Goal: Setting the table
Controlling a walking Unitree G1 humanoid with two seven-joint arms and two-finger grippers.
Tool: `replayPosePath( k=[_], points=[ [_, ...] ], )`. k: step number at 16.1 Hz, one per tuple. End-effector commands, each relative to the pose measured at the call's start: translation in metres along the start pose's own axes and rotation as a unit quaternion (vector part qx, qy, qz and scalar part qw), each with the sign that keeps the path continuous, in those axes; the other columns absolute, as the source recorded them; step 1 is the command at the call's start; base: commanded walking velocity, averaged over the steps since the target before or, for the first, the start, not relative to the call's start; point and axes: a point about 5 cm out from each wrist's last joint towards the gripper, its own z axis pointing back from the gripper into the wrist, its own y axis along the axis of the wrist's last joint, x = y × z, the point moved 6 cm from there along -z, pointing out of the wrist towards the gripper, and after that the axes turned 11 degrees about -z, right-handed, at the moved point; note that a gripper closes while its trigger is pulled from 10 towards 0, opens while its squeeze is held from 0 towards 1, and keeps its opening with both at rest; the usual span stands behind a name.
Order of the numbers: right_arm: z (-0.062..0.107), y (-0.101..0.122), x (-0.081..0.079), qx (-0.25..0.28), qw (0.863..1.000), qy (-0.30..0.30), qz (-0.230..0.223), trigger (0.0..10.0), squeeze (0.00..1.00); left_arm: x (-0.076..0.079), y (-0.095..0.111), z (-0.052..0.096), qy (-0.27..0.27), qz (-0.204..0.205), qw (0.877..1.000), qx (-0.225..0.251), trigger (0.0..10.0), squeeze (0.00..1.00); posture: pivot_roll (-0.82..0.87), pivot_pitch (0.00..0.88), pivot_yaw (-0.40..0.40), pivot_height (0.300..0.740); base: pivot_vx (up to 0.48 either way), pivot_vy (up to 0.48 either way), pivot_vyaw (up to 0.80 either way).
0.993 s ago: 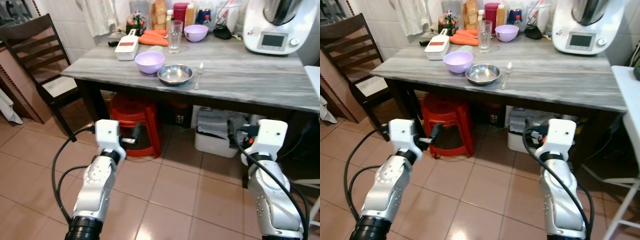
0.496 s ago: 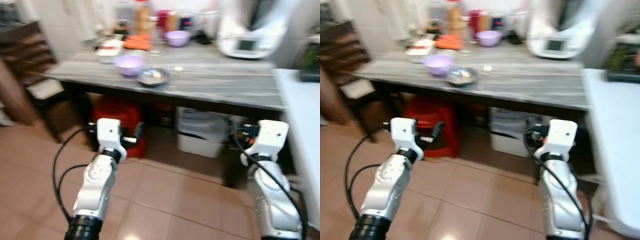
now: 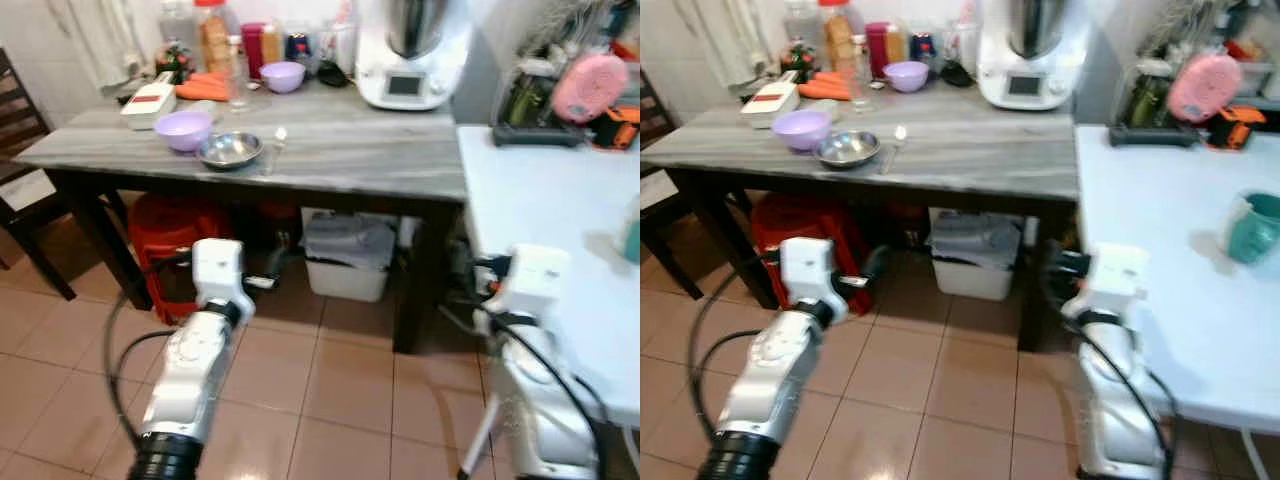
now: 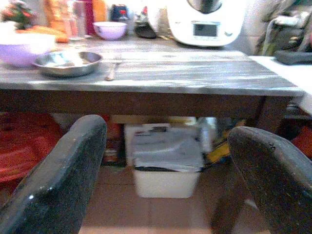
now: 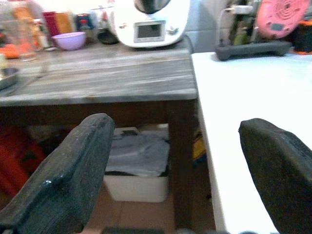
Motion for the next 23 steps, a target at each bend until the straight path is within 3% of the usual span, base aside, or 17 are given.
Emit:
replayPosePath(
  k=[1,23],
  points=[
    [-0.0007,0.0075,0.0022,0.012,1.000,-0.002,0.003,10.0,0.00,0.0004,0.0047,-0.0022,-0.001,-0.001,1.000,0.006,10.0,0.00,-0.14,0.030,0.065,0.740,0.000,-0.281,0.00],
    [0.0003,0.0105,0.0027,0.017,1.000,-0.003,0.002,10.0,0.00,0.0071,0.0024,-0.0021,-0.010,0.002,1.000,0.002,10.0,0.00,-0.14,0.036,0.069,0.740,0.000,-0.288,0.00]
  ],
)
